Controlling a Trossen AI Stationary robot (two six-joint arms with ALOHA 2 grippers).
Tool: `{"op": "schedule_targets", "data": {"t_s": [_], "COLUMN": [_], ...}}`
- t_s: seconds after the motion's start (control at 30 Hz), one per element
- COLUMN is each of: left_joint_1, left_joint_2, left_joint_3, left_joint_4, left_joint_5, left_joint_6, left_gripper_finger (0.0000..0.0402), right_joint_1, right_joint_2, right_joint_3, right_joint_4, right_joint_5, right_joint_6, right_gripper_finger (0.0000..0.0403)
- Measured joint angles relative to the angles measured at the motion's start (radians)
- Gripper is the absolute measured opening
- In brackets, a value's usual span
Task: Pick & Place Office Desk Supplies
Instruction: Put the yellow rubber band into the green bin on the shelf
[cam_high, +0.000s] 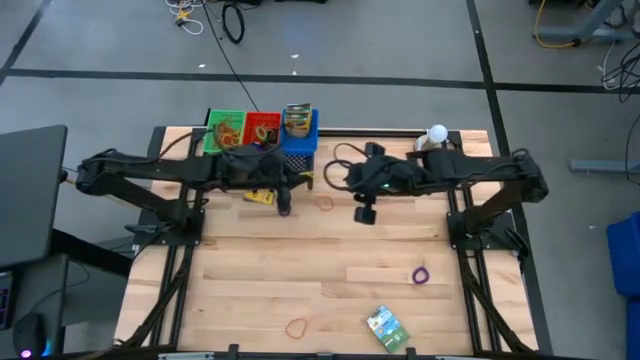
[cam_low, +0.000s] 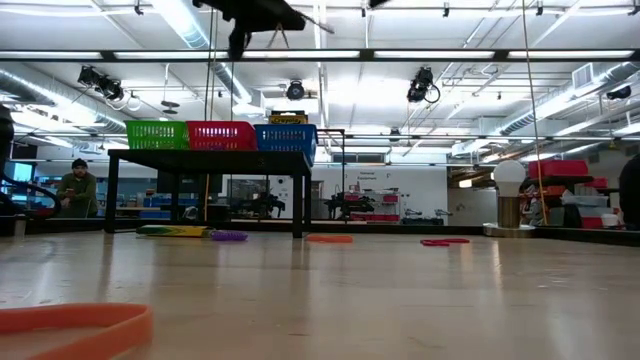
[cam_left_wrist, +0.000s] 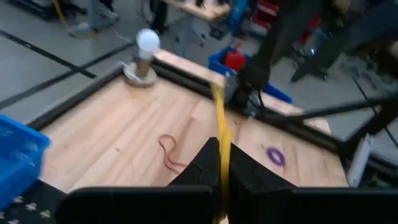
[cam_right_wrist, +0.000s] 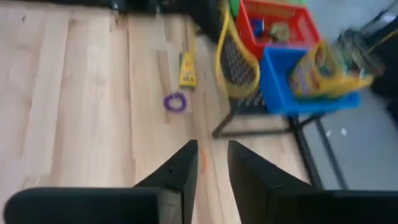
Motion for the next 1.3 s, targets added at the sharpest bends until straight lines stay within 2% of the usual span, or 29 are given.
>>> {"op": "schedule_targets", "data": {"t_s": [0.07,0.17,0.23,0.33,0.4,0.53,0.6,0.73,0.93,1.17,1.3], "left_joint_1": [0.001,0.014,0.035,0.082,0.139,0.293,0.379,0.574,0.825,0.971,0.980], "left_joint_2": [-0.026,-0.058,-0.077,-0.084,-0.087,-0.093,-0.102,-0.102,-0.070,-0.058,-0.060], "left_joint_3": [0.001,0.015,0.057,0.157,0.224,0.301,0.302,0.282,0.207,0.141,0.138], "left_joint_4": [-0.030,-0.086,-0.181,-0.362,-0.518,-0.740,-0.801,-0.906,-0.900,-0.865,-0.866], "left_joint_5": [-0.041,-0.106,-0.168,-0.255,-0.276,-0.247,-0.239,-0.147,-0.016,0.096,0.134], "left_joint_6": [-0.019,-0.048,-0.059,-0.090,-0.138,-0.209,-0.214,-0.193,-0.126,-0.083,-0.066], "left_gripper_finger": [0.0003,0.0003,0.0003,0.0003,0.0003,0.0003,0.0003,0.0003,0.0003,0.0007,0.0038], "right_joint_1": [-0.013,-0.039,-0.052,-0.057,-0.057,-0.054,-0.054,-0.054,-0.054,-0.054,-0.054], "right_joint_2": [-0.049,-0.127,-0.180,-0.244,-0.269,-0.307,-0.310,-0.310,-0.310,-0.309,-0.309], "right_joint_3": [-0.078,-0.240,-0.338,-0.444,-0.493,-0.544,-0.551,-0.552,-0.552,-0.552,-0.552], "right_joint_4": [0.005,0.096,0.176,0.261,0.286,0.326,0.326,0.328,0.326,0.323,0.323], "right_joint_5": [-0.026,-0.091,-0.127,-0.147,-0.150,-0.150,-0.150,-0.149,-0.149,-0.149,-0.149], "right_joint_6": [0.018,0.023,0.047,0.099,0.120,0.132,0.132,0.112,0.089,0.079,0.078], "right_gripper_finger": [0.0085,0.0038,0.0011,0.0014,0.0015,0.0004,0.0007,0.0006,0.0006,0.0007,0.0008]}}
